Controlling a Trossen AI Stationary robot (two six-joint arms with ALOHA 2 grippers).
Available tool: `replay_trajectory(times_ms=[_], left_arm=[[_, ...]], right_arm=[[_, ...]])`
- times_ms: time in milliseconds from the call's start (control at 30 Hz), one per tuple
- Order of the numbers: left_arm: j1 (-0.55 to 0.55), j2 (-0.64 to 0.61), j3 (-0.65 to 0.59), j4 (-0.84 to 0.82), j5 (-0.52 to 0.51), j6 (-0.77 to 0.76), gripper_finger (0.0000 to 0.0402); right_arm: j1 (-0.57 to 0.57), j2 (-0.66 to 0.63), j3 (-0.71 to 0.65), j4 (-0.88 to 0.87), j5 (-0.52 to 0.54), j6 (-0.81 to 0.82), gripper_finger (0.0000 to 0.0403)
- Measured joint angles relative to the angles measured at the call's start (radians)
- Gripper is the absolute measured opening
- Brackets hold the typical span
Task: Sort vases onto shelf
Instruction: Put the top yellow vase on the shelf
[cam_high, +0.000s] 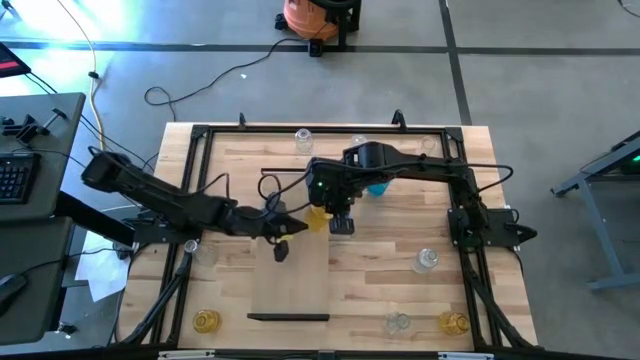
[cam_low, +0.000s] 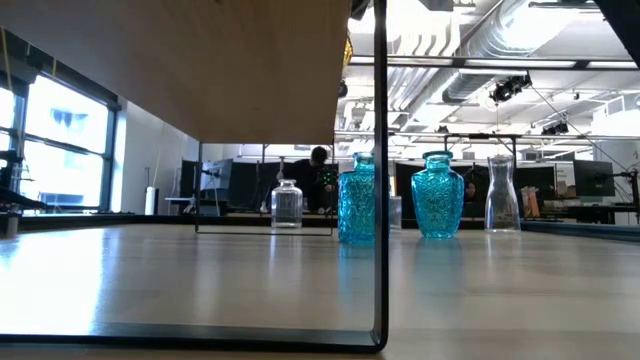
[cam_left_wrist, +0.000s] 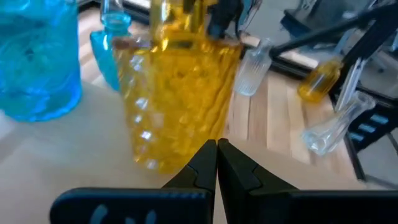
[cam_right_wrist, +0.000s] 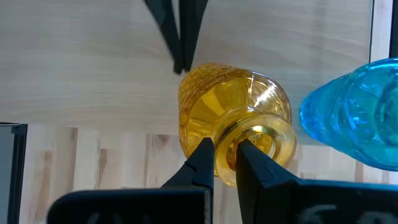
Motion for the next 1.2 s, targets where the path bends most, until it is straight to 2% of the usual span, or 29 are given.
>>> replay_trajectory(times_ms=[267,633,933,1200], left_arm=[[-0.004,0.048,0.0,0.015,-0.001,-0.008,0.0005],[-0.005,0.049,0.0,0.032,-0.028,0.01,0.0005],[0.01,0.049,0.0,0.018,-0.049,0.01,0.0005],[0.031,0.049,0.0,0.026,-0.032,-0.007,0.0005]], right_arm=[[0.008,0.0,-0.001,0.008,0.003,0.008,0.0008],[0.014,0.0,-0.002,0.023,-0.02,0.01,0.0009],[0.016,0.002,-0.002,0.03,-0.054,0.025,0.0041],[0.015,0.002,-0.002,0.04,-0.056,0.025,0.0044]])
